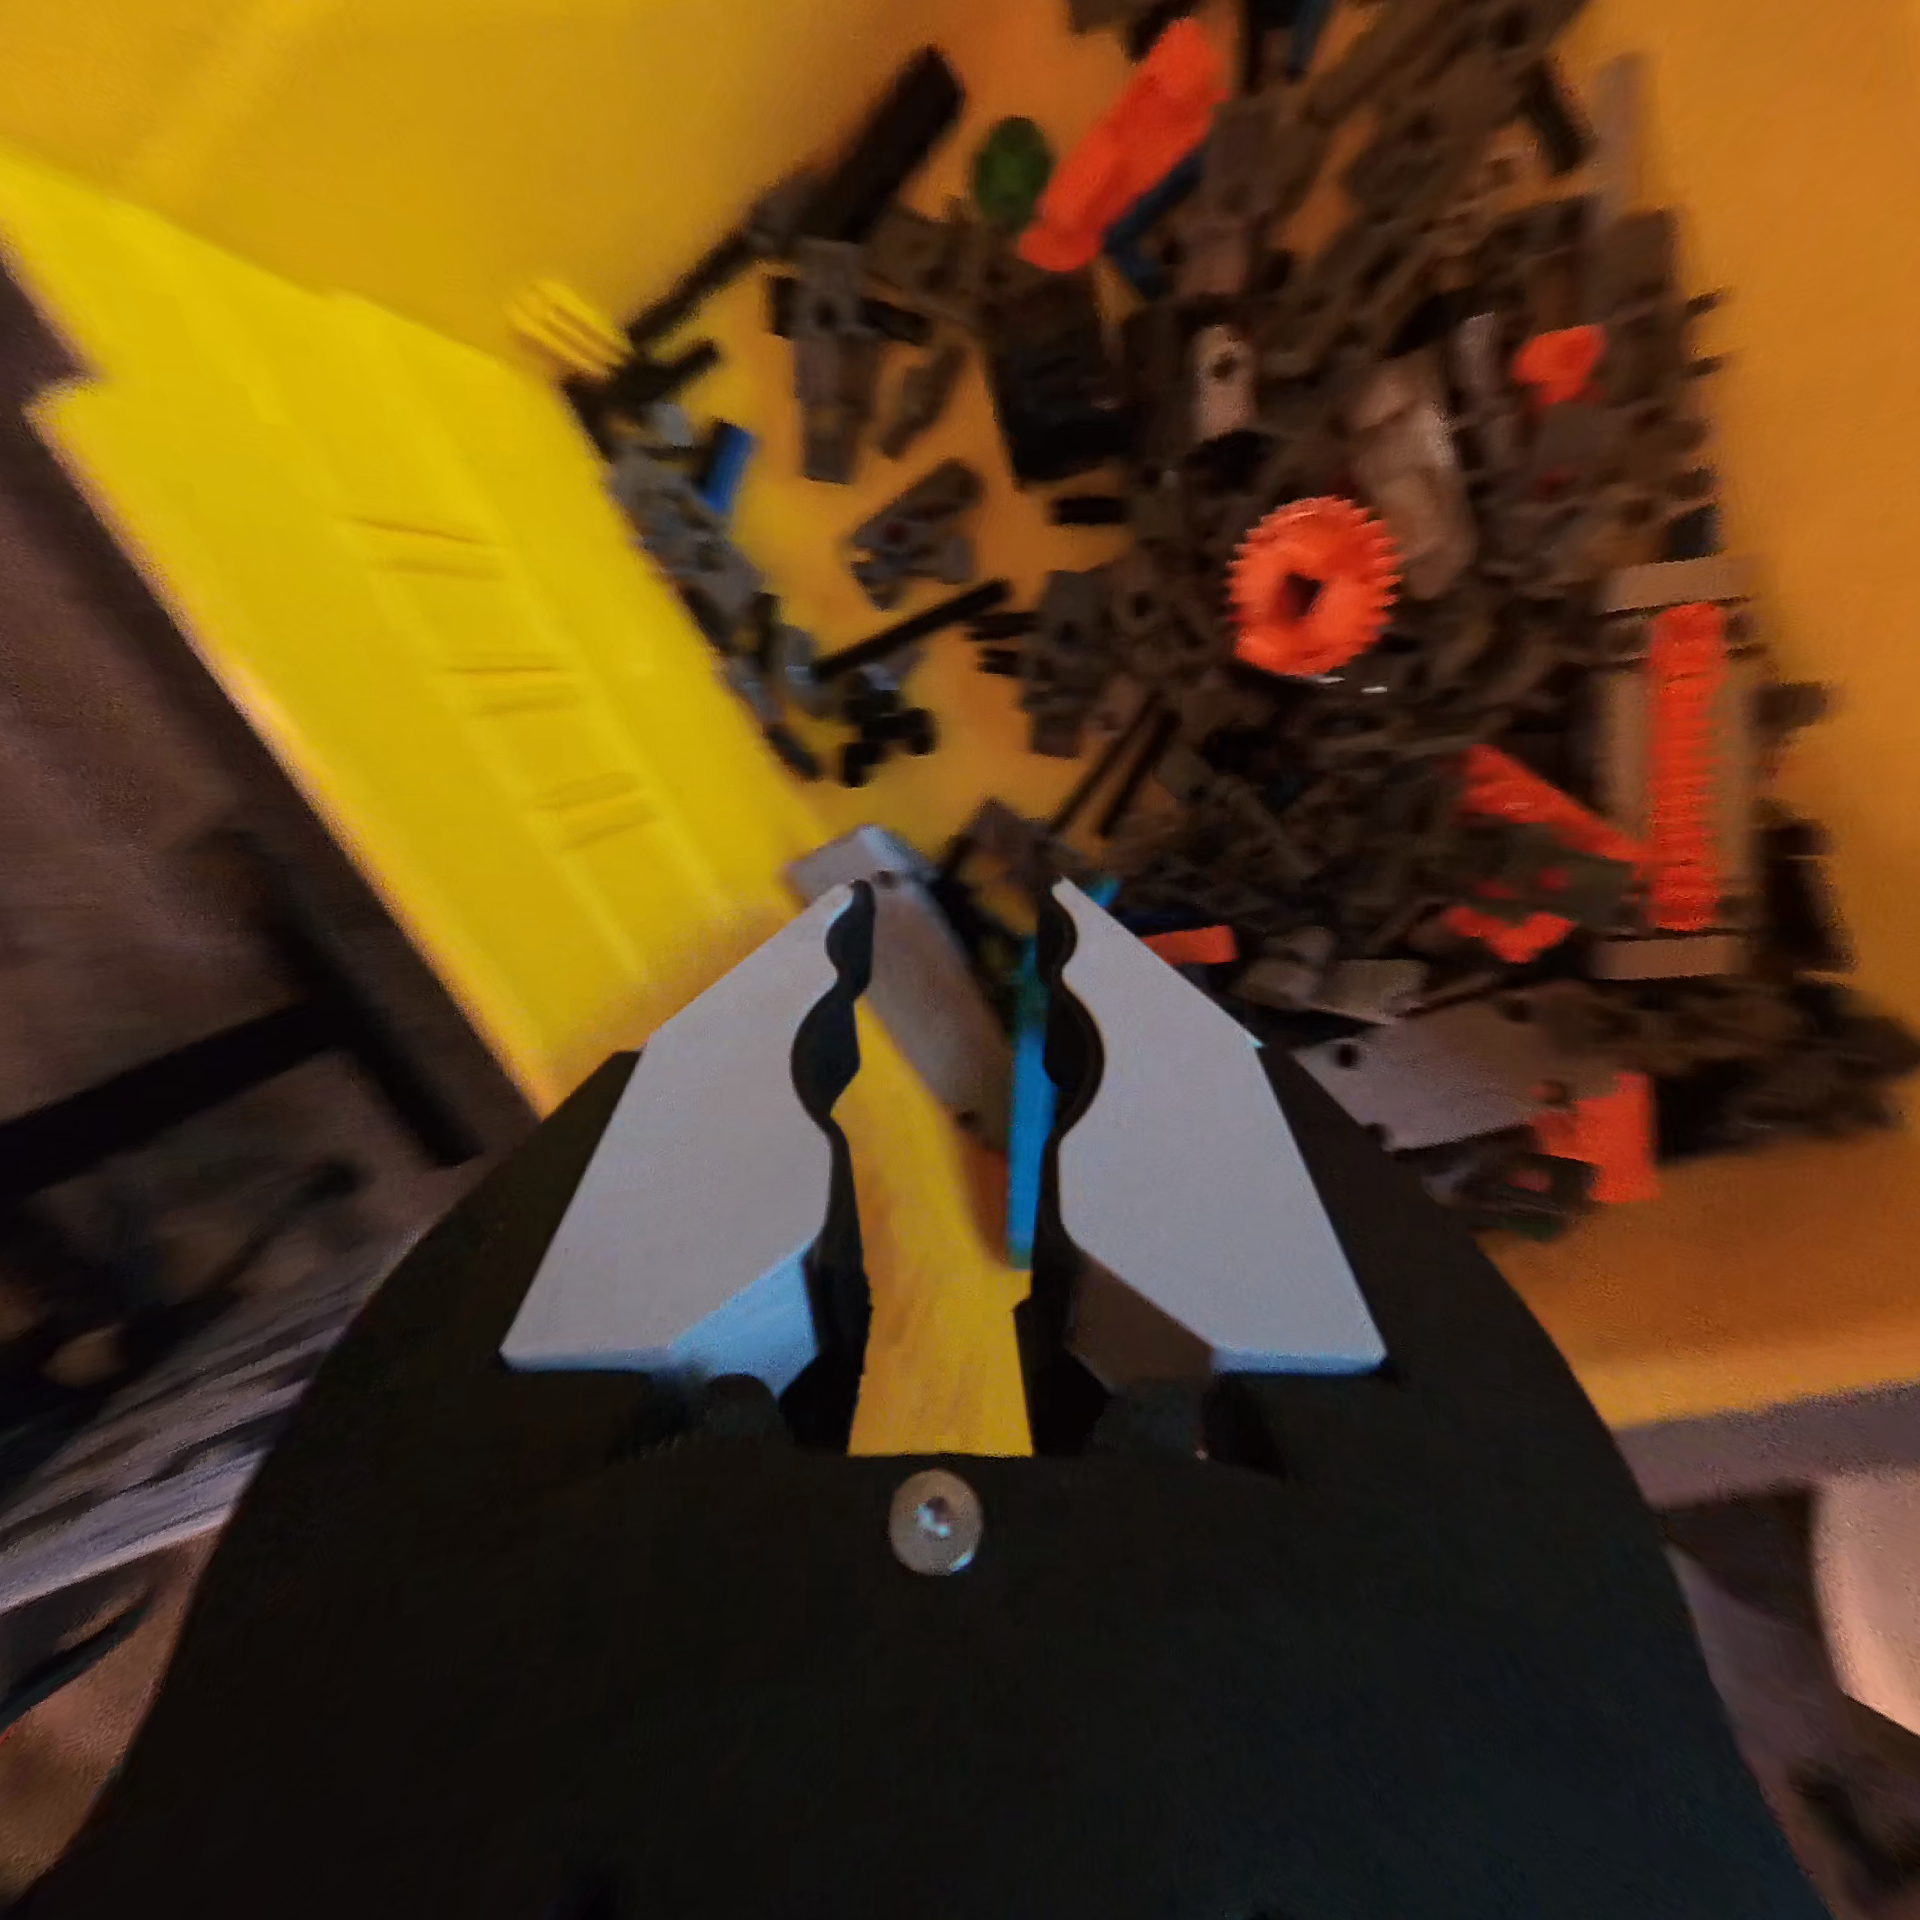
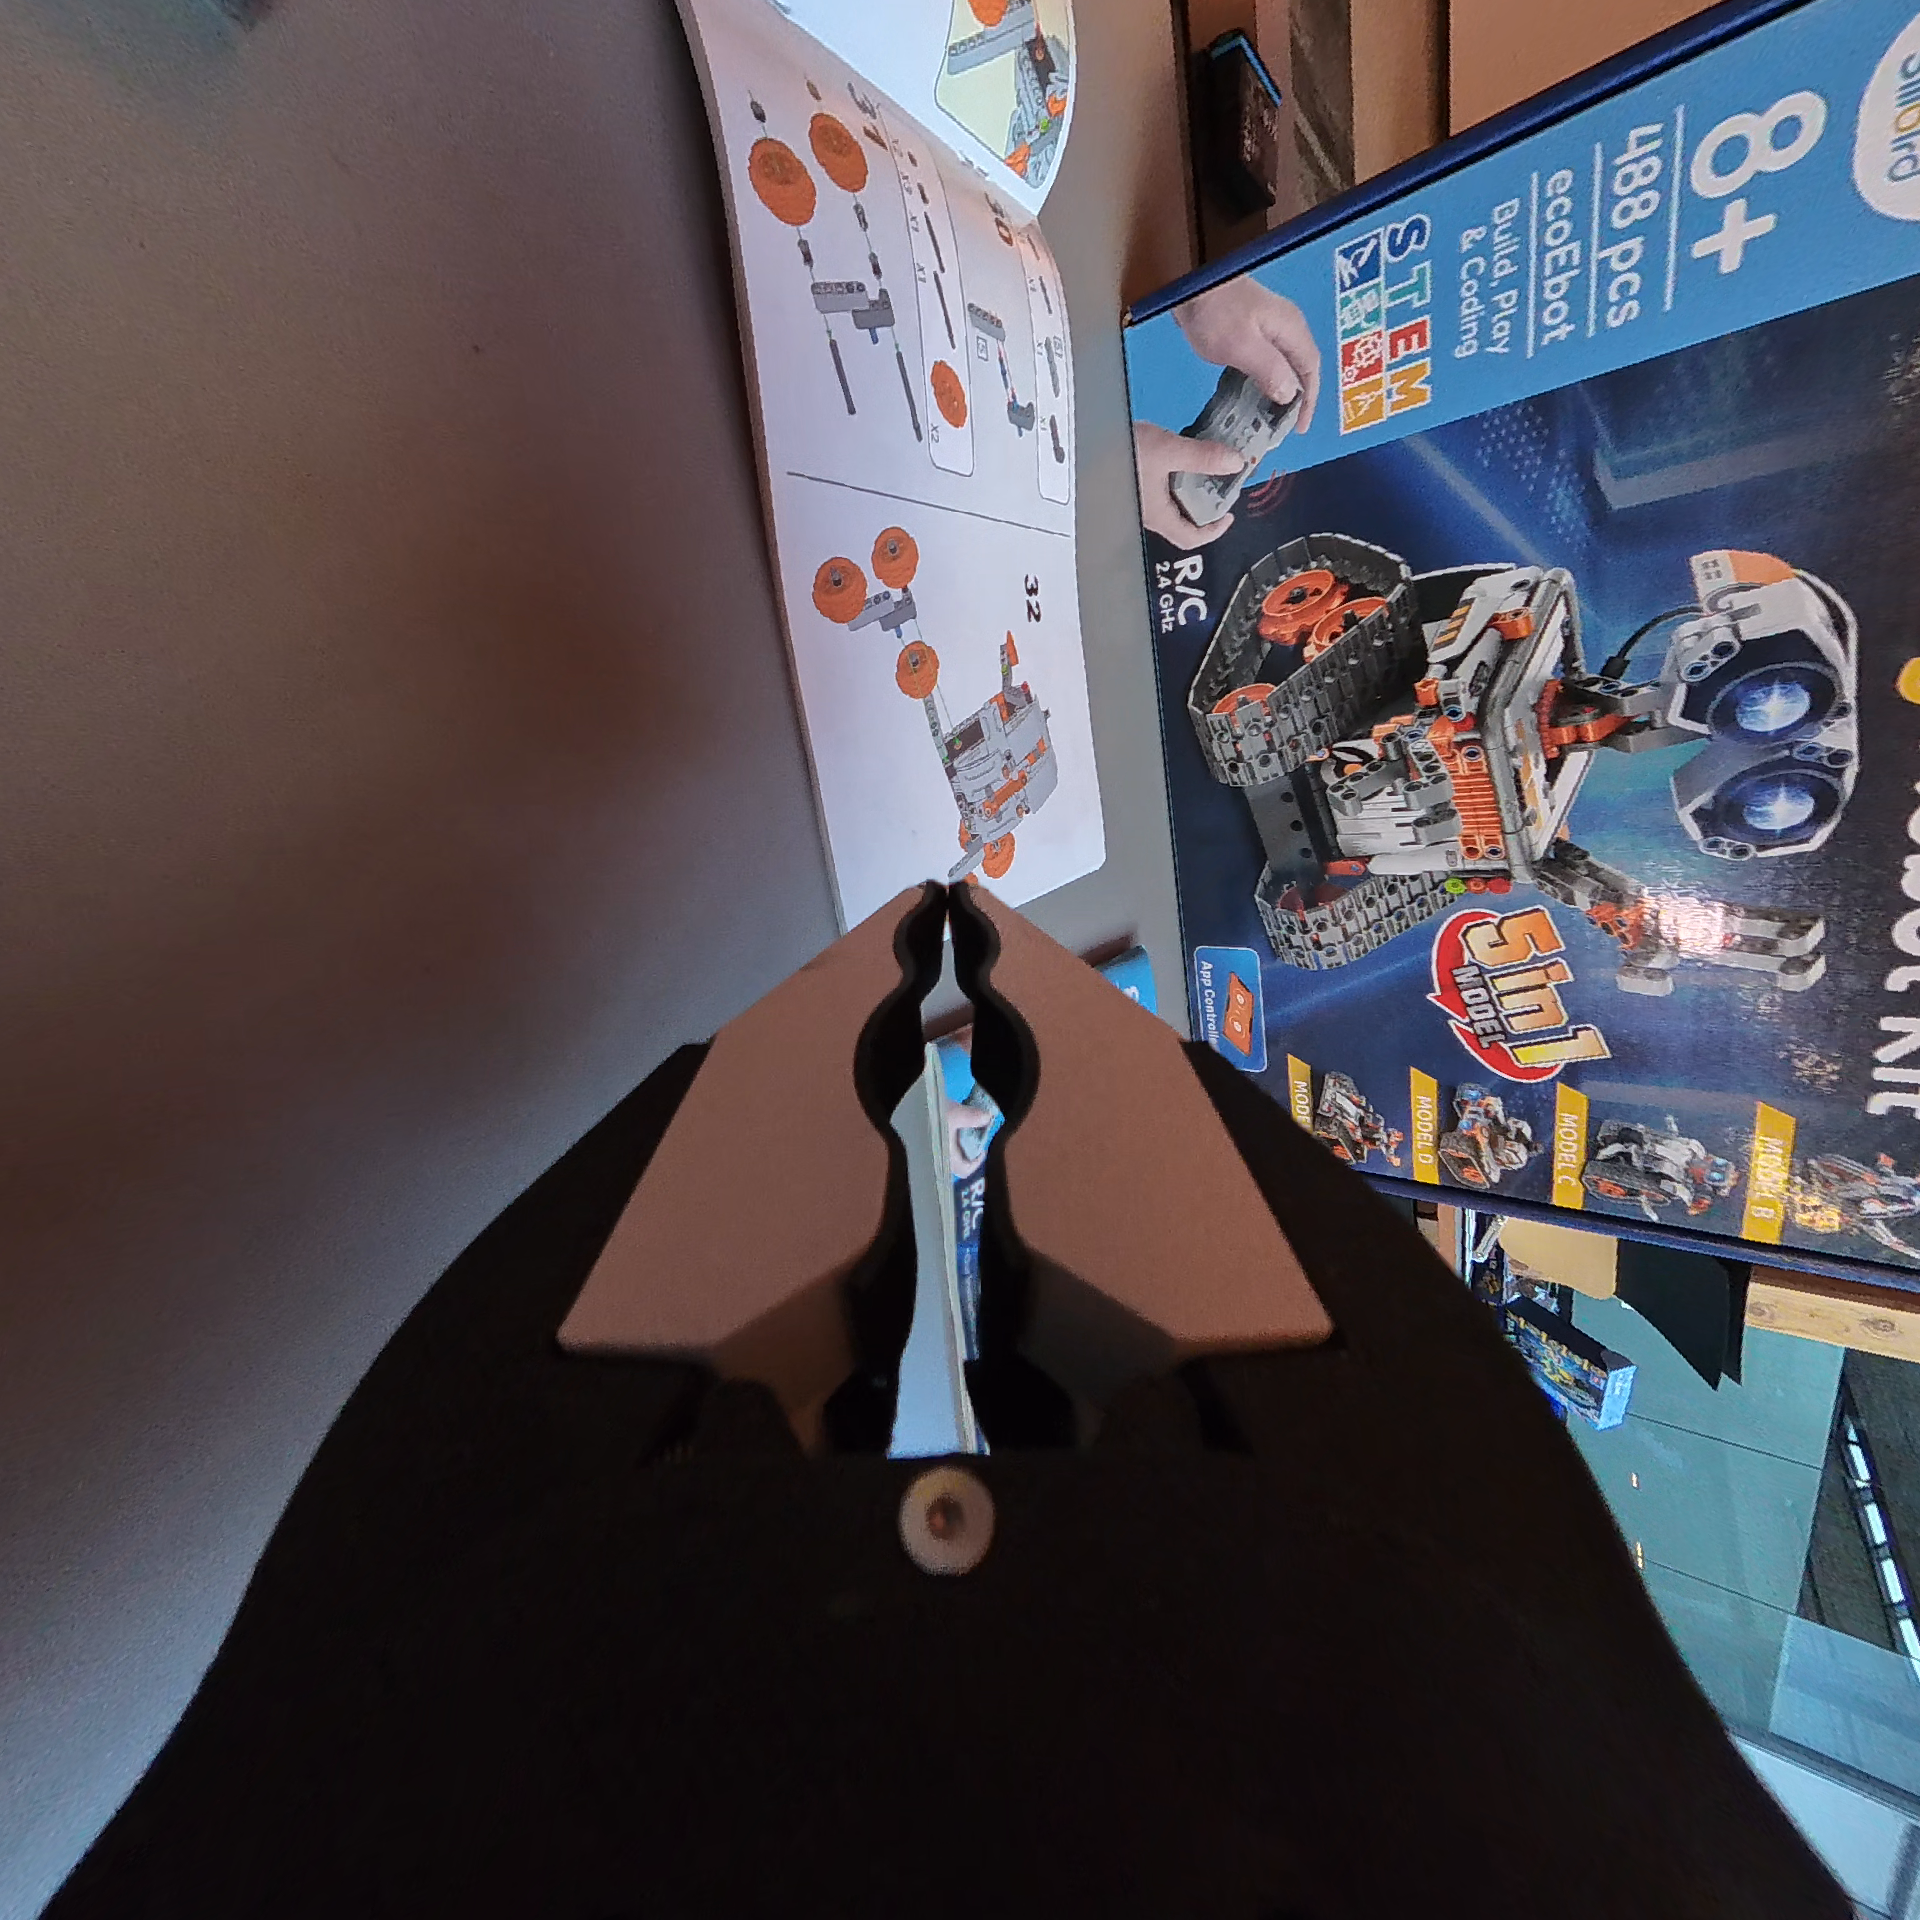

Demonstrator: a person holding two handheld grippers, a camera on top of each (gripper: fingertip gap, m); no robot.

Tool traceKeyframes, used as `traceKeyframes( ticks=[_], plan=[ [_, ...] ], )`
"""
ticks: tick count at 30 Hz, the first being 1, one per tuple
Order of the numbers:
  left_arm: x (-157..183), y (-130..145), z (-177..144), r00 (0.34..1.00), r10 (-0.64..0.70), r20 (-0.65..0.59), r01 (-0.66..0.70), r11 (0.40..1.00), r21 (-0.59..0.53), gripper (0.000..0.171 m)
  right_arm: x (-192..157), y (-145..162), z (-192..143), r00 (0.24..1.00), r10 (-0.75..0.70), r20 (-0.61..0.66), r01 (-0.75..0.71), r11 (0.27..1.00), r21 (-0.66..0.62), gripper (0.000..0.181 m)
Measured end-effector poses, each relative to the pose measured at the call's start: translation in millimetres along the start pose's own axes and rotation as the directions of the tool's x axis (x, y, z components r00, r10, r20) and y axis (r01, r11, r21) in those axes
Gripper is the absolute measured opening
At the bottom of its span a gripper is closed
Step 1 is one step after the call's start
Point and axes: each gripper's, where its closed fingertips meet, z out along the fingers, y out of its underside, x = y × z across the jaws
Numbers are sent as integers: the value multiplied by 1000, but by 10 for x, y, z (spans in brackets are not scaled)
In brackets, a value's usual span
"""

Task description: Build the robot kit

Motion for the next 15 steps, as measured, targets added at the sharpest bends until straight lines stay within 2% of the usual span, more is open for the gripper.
traceKeyframes(
  ticks=[2,6,8,13,15],
  plan=[
    [-37,-9,-43,997,51,58,-50,999,-6,31,-6,9,5,1000,0,3,0,1000,-4,0],
    [235,-126,-73,992,-2,-126,7,999,44,41,-10,9,6,1000,3,6,-3,1000,-3,0],
    [330,-225,-47,982,2,-190,13,997,79,51,-19,5,9,1000,3,11,-3,1000,-2,0],
    [581,-431,164,962,75,-262,-51,994,96,85,-21,8,11,1000,-10,8,10,1000,-7,0],
    [689,-509,243,954,117,-277,-92,991,101,88,-10,-1,0,1000,-10,2,10,1000,-4,0]
  ],
)
